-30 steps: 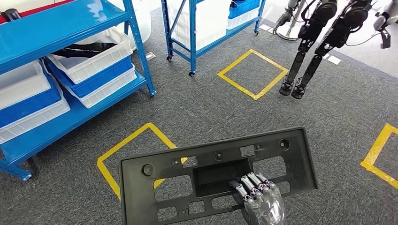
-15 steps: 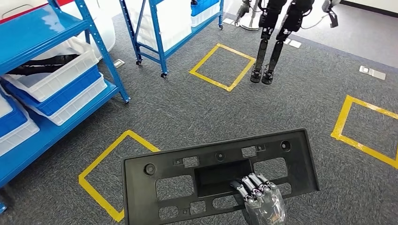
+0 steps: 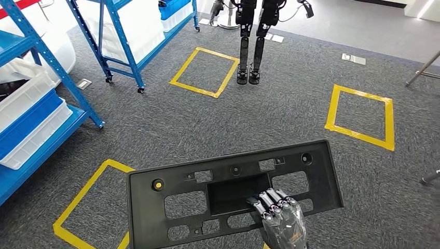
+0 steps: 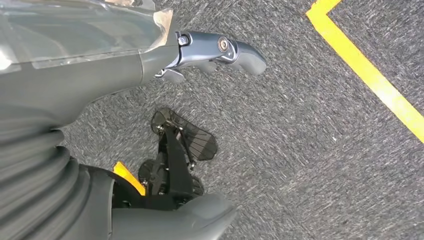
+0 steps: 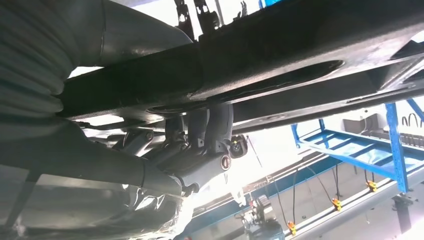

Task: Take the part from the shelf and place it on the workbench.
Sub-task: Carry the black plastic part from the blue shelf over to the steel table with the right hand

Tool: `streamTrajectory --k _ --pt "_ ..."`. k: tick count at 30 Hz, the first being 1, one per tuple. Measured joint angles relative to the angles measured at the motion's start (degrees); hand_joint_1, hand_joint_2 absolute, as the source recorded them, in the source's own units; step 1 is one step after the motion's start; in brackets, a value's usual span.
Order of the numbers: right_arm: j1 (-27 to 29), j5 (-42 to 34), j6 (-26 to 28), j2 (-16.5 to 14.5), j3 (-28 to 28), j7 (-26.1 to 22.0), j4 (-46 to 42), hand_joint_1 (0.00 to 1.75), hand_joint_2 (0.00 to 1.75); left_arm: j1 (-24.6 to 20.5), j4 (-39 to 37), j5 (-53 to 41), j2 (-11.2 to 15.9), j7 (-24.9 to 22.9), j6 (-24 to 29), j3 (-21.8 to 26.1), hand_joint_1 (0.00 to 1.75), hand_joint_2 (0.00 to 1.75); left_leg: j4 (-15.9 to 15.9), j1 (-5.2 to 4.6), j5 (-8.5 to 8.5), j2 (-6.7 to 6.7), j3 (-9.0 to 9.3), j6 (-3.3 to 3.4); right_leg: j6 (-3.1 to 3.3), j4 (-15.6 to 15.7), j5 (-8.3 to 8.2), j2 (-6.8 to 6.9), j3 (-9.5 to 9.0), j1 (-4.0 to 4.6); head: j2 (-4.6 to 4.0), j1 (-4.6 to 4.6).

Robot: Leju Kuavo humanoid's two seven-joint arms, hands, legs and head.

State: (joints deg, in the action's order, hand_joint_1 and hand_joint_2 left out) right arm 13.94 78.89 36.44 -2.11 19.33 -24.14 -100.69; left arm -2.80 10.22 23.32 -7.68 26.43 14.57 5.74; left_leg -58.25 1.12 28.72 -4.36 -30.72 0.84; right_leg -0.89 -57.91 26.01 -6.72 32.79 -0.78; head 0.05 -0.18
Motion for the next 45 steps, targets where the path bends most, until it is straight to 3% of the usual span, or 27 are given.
streamTrajectory --k 2,4,6,8,9,10,12,14,16,17,19,21,23,24,25,26,28,30,33,35,37,39,40,41,42,43,45 --pt "-0.11 0.28 0.01 0.05 0.44 0.28 0.0 1.75 1.75 -0.12 0.02 0.18 -0.12 0.51 -0.45 0.13 0.0 1.75 0.67 -0.26 -0.4 1.34 0.17 0.57 -0.69 0.05 -0.27 -0.55 0.78 -0.15 -0.01 -0.01" --pt "-0.39 0.63 0.02 0.15 0.83 0.72 0.01 1.75 1.75 -0.14 0.03 0.36 -0.21 0.96 -0.95 0.23 0.0 1.75 1.65 -0.19 -1.05 2.97 0.45 1.46 -0.78 -2.68 1.11 1.74 2.51 -0.01 -0.01 0.25" --pt "-0.91 0.87 0.01 0.32 1.22 1.3 0.06 1.75 1.75 -0.08 0.03 0.6 -0.23 1.2 -1.39 0.39 0.0 1.75 1.98 -0.27 -1.28 4.66 0.46 1.87 -0.46 -9.54 4.25 4.84 5.82 0.04 -0.01 0.5" --pt "-1.18 1.19 0.01 0.57 1.59 1.94 0.19 1.75 1.75 -0.06 0.03 0.71 -0.29 1.25 -1.76 0.52 0.0 1.75 1.96 -0.45 -1.26 6.35 0.36 1.86 -0.72 -15.31 6.23 5.88 8.41 -0.11 -0.01 0.55" --pt "-1.22 1.41 0.01 0.71 1.81 2.27 0.25 1.75 1.75 -0.08 0.03 0.76 -0.33 1.25 -1.9 0.58 0.0 1.75 1.95 -0.49 -1.23 7.13 0.36 1.81 -1.13 -15.47 6.04 6.13 8.25 -0.23 -0.01 0.57" --pt "-1.27 1.67 0.01 0.85 2.04 2.61 0.28 1.75 1.75 -0.12 0.03 0.83 -0.39 1.23 -2.0 0.67 0.0 1.75 1.94 -0.48 -1.17 7.83 0.41 1.73 -1.65 -13.17 5.02 6.54 6.84 -0.39 -0.01 0.58" --pt "-1.58 2.2 0.0 1.08 2.51 3.32 0.29 1.75 1.75 -0.2 0.03 1.0 -0.52 1.08 -2.2 0.85 0.0 1.75 1.87 -0.61 -0.92 9.06 0.63 1.32 -2.41 -4.84 2.26 8.75 2.12 -0.62 -0.01 0.6" --pt "-2.09 2.51 0.01 1.29 3.04 3.93 0.3 1.75 1.75 -0.24 0.03 1.07 -0.57 0.89 -2.37 1.0 0.0 1.75 1.73 -0.86 -0.59 10.1 0.9 0.65 -2.07 0.22 0.77 10.32 -0.59 -0.38 -0.01 0.53" --pt "-2.43 2.68 0.01 1.58 3.69 4.43 0.33 1.75 1.75 -0.35 0.04 1.09 -0.64 0.85 -2.51 1.11 0.0 1.75 1.72 -0.86 -0.43 11.12 1.16 -0.01 -1.27 0.58 0.56 9.51 -0.41 0.04 -0.01 0.47" --pt "-2.51 2.87 0.01 1.73 4.06 4.62 0.34 1.75 1.75 -0.45 0.07 1.11 -0.71 0.86 -2.6 1.16 0.0 1.75 1.6 -0.64 -0.24 11.1 1.19 -0.4 -0.87 0.63 0.44 8.87 -0.37 -0.2 -0.01 0.45" --pt "-2.83 3.38 0.0 1.97 4.88 4.92 0.4 1.75 1.75 -0.54 0.1 1.14 -0.8 0.88 -2.76 1.29 0.0 1.75 -0.64 -0.22 1.68 8.75 0.35 -0.97 0.05 0.81 0.08 7.63 -0.36 -0.62 -0.01 0.24" --pt "-3.35 3.55 0.01 2.15 5.91 5.07 0.54 1.75 1.75 -0.44 0.11 1.14 -0.81 0.91 -2.86 1.4 0.0 1.75 -7.41 -0.04 5.64 5.41 -2.66 -1.15 0.79 0.87 -0.16 6.43 -0.38 -0.53 -0.01 -0.14" --pt "-3.67 3.51 0.0 2.38 6.84 5.15 0.79 1.75 1.75 -0.27 0.1 1.15 -0.82 0.91 -2.88 1.46 0.0 1.75 -14.17 -0.02 8.12 4.38 -5.97 -1.13 1.05 0.83 -0.2 5.03 -0.32 -0.14 -0.01 -0.3" --pt "-3.71 3.48 0.0 2.54 7.23 5.16 0.95 1.75 1.75 -0.21 0.09 1.17 -0.82 0.91 -2.87 1.48 0.0 1.75 -14.97 -0.01 7.68 4.26 -6.53 -1.06 1.05 0.78 -0.2 4.24 -0.34 -0.01 -0.01 -0.31" --pt "-3.74 3.43 0.0 2.68 7.55 5.17 1.09 1.75 1.75 -0.17 0.09 1.19 -0.81 0.91 -2.87 1.49 0.0 1.75 -13.44 -0.01 6.08 4.12 -6.0 -0.93 1.04 0.7 -0.2 3.44 -0.37 0.06 -0.01 -0.31" --pt "-3.8 3.36 0.0 2.8 7.84 5.18 1.2 1.75 1.75 -0.16 0.09 1.21 -0.81 0.91 -2.86 1.5 0.0 1.75 -10.06 0.03 3.76 3.67 -4.59 -0.78 1.03 0.56 -0.19 2.63 -0.4 0.08 -0.01 -0.32" --pt "-4.08 3.02 0.01 3.01 8.32 5.12 1.39 1.75 1.75 -0.14 0.09 1.24 -0.78 0.92 -2.86 1.56 0.0 1.75 -2.83 0.21 0.45 1.12 -1.46 -0.45 0.95 0.2 -0.19 1.14 -0.18 0.21 0.0 -0.29" --pt "-4.49 2.36 0.0 3.25 8.83 4.72 1.61 1.75 1.75 -0.19 0.08 1.23 -0.76 0.92 -2.86 1.65 0.0 1.75 -0.01 0.15 -0.11 -0.53 -0.32 -0.23 0.57 0.02 -0.41 -0.01 0.44 0.21 -0.01 -0.31" --pt "-4.78 1.48 -0.01 3.74 9.5 3.67 1.93 1.75 1.75 -0.33 0.08 1.19 -0.85 0.91 -2.84 1.7 0.0 1.75 0.53 -0.14 -0.48 0.89 -0.21 0.43 -0.35 0.28 -0.9 -1.41 1.17 0.11 -0.01 -0.39" --pt "-5.03 1.14 0.01 4.47 10.15 3.16 2.36 1.75 1.75 -0.37 0.09 0.99 -0.92 0.91 -2.85 1.72 0.0 1.75 1.57 -0.03 -1.13 2.35 0.18 1.29 -0.6 -1.28 -0.1 0.54 2.27 0.29 -0.01 -0.26" --pt "-5.58 0.72 0.01 5.49 11.09 2.93 3.15 1.75 1.75 -0.32 0.09 0.79 -0.88 0.86 -2.85 1.73 0.0 1.75 2.15 -0.14 -1.5 4.09 0.31 1.81 -0.37 -7.28 2.82 4.17 5.26 0.32 -0.01 -0.03" --pt "-5.94 0.43 0.0 6.3 11.84 2.84 4.04 1.75 1.75 -0.23 0.09 0.74 -0.84 0.82 -2.81 1.74 0.0 1.75 2.15 -0.35 -1.53 5.92 0.12 1.88 -0.51 -14.59 5.7 5.71 8.66 0.06 -0.01 0.08" --pt "-5.97 0.4 0.0 6.59 12.09 2.89 4.42 1.75 1.75 -0.22 0.09 0.74 -0.84 0.81 -2.77 1.74 0.0 1.75 2.14 -0.4 -1.52 6.78 0.06 1.86 -0.88 -16.1 6.09 5.96 9.2 -0.16 -0.01 0.09" --pt "-6.0 0.39 0.01 6.83 12.31 2.98 4.77 1.75 1.75 -0.22 0.09 0.72 -0.83 0.79 -2.73 1.74 0.0 1.75 2.12 -0.41 -1.5 7.57 0.05 1.82 -1.41 -15.35 5.65 6.22 8.56 -0.39 0.0 0.1" --pt "-6.04 0.43 0.01 7.02 12.5 3.15 5.07 1.75 1.75 -0.23 0.09 0.68 -0.82 0.74 -2.69 1.74 0.0 1.75 2.1 -0.4 -1.44 8.31 0.1 1.73 -2.0 -12.27 4.5 6.73 6.67 -0.64 0.01 0.11" --pt "-6.1 0.51 0.01 7.15 12.67 3.36 5.29 1.75 1.75 -0.24 0.09 0.61 -0.82 0.68 -2.68 1.74 0.0 1.75 2.05 -0.46 -1.34 8.94 0.22 1.55 -2.49 -7.91 3.12 8.09 4.09 -0.86 0.01 0.13" --pt "-6.34 0.66 0.01 7.28 13.06 3.71 5.58 1.75 1.75 -0.22 0.09 0.47 -0.78 0.55 -2.65 1.74 0.0 1.75 1.81 -0.78 -0.95 10.07 0.51 0.87 -2.62 -0.97 1.13 10.88 0.08 -0.66 0.0 0.12"
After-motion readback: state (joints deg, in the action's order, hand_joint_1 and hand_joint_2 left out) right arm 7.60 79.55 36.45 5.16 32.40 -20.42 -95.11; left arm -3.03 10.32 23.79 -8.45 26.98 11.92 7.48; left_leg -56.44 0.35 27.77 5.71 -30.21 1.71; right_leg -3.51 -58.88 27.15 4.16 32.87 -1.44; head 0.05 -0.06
